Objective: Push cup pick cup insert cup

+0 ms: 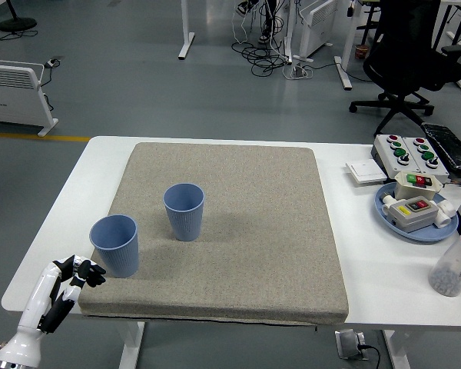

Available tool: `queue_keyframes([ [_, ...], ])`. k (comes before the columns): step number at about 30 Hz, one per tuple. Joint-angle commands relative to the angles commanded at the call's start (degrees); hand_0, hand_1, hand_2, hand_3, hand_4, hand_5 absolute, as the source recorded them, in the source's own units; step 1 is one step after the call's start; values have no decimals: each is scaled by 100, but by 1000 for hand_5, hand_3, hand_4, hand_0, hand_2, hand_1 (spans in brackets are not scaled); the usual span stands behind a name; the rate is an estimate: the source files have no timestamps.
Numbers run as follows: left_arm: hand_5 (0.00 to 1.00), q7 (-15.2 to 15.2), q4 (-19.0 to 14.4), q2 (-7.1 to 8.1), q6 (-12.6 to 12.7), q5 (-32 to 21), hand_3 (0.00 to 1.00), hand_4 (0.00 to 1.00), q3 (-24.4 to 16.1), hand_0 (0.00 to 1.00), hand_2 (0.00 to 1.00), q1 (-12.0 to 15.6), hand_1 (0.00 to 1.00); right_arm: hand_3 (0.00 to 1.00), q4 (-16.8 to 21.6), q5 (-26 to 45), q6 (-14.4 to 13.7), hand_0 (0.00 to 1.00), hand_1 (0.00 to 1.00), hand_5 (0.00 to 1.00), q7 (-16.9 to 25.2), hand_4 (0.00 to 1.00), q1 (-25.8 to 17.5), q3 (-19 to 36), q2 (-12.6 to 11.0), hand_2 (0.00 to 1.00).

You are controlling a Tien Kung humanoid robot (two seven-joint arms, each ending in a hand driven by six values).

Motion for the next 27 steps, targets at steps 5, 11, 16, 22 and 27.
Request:
queue_keyframes([
  [5,998,137,141,-12,-133,238,479,635,145,357,471,-157,455,618,-2,-7,4,719,648,425,-3,185,1,-1,3,694],
  [11,998,350,439,-34,-348,408,485,637,256,365,477,-439,468,618,-2,1,7,719,648,425,-5,184,7,-1,15,694],
  [16,998,396,626,-41,-408,485,485,637,261,365,477,-610,468,618,-2,3,7,719,648,425,-5,184,15,-1,19,694],
  [22,998,506,782,-73,-501,610,492,635,264,398,482,-690,480,618,-3,5,9,719,647,425,-5,183,15,-1,21,694],
  [27,998,543,915,-113,-546,631,496,638,276,458,488,-762,494,618,-3,5,10,719,647,426,-5,183,14,-1,23,694],
])
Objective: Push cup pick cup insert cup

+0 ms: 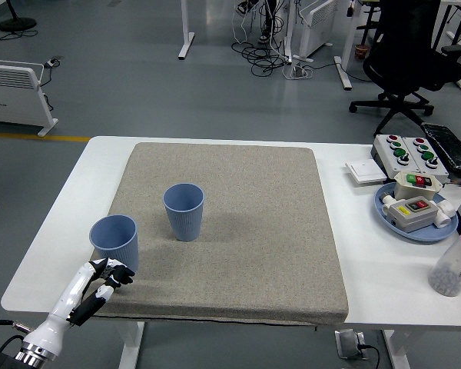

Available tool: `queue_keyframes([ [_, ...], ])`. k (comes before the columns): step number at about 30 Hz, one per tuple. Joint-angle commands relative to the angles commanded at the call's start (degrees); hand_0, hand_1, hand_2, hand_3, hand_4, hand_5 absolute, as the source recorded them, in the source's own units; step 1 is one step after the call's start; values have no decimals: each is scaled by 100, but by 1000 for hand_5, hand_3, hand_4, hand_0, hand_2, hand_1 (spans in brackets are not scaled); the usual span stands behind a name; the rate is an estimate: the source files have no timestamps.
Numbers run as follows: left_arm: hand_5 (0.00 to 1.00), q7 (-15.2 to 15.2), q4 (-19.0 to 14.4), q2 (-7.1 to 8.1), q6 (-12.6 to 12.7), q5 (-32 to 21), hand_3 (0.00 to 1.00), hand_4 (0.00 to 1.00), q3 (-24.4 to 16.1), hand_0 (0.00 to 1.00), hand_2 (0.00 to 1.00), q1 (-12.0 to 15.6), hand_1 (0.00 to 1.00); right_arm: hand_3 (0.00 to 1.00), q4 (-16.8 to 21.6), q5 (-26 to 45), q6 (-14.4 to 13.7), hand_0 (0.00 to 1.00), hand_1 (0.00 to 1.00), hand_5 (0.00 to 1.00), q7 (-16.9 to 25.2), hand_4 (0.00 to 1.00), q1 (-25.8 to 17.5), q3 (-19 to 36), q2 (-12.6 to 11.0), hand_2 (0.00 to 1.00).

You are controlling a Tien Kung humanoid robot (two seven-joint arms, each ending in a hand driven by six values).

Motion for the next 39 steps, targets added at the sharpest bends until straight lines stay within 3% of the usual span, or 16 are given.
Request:
queue_keyframes([
  [29,998,-31,477,-105,-41,148,504,655,131,563,498,-198,524,618,-2,-72,-4,719,647,424,-26,183,-43,42,18,693],
  [39,998,-58,751,-221,-32,215,501,656,68,571,499,-445,528,617,-1,-105,-9,719,647,425,-29,182,-48,57,29,693],
])
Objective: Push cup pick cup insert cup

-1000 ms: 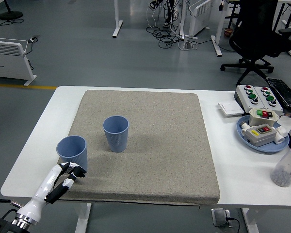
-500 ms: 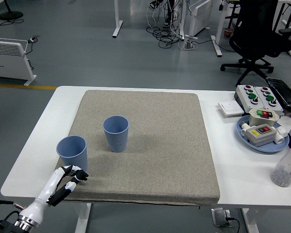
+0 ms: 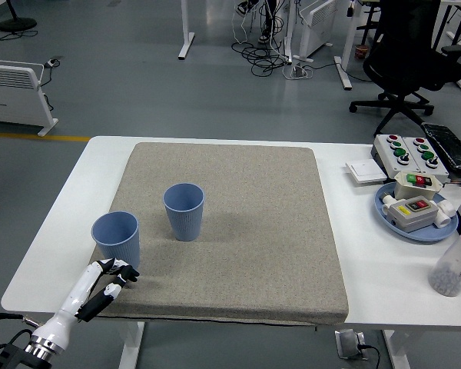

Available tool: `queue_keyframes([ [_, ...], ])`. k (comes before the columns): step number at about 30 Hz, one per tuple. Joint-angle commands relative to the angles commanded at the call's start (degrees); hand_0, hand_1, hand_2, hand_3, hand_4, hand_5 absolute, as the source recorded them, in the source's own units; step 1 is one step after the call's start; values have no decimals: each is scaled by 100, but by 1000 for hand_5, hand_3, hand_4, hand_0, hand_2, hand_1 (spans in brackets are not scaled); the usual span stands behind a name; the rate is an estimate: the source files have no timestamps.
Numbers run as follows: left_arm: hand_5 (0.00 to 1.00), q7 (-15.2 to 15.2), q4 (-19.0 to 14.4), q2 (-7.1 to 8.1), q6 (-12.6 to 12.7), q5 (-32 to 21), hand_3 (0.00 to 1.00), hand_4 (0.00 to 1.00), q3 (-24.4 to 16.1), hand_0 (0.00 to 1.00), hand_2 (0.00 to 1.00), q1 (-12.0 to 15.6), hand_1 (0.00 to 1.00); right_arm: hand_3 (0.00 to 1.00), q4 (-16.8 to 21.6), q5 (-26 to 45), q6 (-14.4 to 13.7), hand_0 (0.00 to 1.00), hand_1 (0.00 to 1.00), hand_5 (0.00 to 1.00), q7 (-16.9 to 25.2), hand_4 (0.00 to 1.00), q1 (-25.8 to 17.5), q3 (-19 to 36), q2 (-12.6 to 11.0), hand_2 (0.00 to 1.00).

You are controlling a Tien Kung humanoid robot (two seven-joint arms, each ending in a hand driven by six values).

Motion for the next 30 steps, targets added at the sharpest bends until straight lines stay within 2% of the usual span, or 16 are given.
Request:
queue_keyframes([
  [19,998,-50,602,-238,-17,-55,501,653,103,577,501,-560,534,617,-1,5,18,719,647,425,6,179,11,-4,24,693],
  [30,998,-116,1050,-430,-19,-309,500,652,170,578,504,-930,538,616,-3,-5,28,719,647,426,11,177,32,-4,31,693],
])
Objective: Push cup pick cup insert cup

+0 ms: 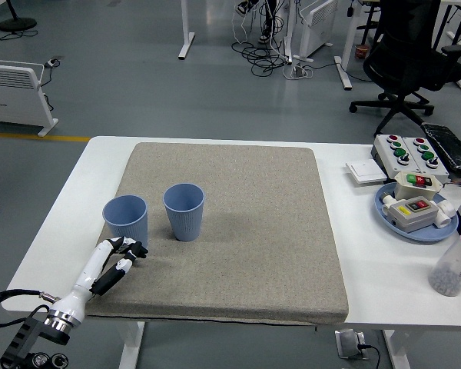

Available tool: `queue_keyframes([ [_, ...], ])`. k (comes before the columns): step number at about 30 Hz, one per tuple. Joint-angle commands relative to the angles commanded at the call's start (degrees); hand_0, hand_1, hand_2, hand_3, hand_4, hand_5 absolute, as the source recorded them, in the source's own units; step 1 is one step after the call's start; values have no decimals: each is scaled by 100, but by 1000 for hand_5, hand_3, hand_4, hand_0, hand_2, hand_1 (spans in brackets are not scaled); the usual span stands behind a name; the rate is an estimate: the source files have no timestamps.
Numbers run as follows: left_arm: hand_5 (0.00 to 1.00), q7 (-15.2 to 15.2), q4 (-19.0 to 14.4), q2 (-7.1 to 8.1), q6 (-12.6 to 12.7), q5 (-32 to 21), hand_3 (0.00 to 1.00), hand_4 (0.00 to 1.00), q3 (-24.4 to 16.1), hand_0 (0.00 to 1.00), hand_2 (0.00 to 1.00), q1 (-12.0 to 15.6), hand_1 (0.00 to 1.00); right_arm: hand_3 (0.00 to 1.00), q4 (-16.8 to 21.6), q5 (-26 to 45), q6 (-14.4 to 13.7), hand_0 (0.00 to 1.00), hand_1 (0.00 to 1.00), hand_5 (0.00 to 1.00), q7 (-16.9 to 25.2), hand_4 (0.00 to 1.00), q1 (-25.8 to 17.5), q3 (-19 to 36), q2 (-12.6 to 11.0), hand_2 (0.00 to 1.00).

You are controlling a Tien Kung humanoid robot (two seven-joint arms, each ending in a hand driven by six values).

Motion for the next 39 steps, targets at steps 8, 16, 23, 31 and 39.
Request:
queue_keyframes([
  [8,998,-56,304,-80,7,-109,500,650,128,577,504,-234,540,616,-2,-46,6,719,647,427,-13,178,4,33,13,693],
  [16,998,-144,742,-151,30,-236,500,649,345,577,505,-565,541,616,1,-152,10,718,647,427,-35,178,-15,94,42,693],
  [23,998,-199,1017,-205,39,-325,500,647,483,577,505,-751,541,616,4,-212,13,718,647,427,-49,176,-43,126,56,693],
  [31,998,-291,1360,-305,73,-501,498,643,550,577,505,-1007,541,616,8,-240,14,718,647,428,-47,176,-62,129,66,692],
  [39,998,-385,1664,-359,76,-856,497,638,733,582,505,-1280,542,615,12,-255,19,718,647,428,-47,176,-40,124,65,692],
])
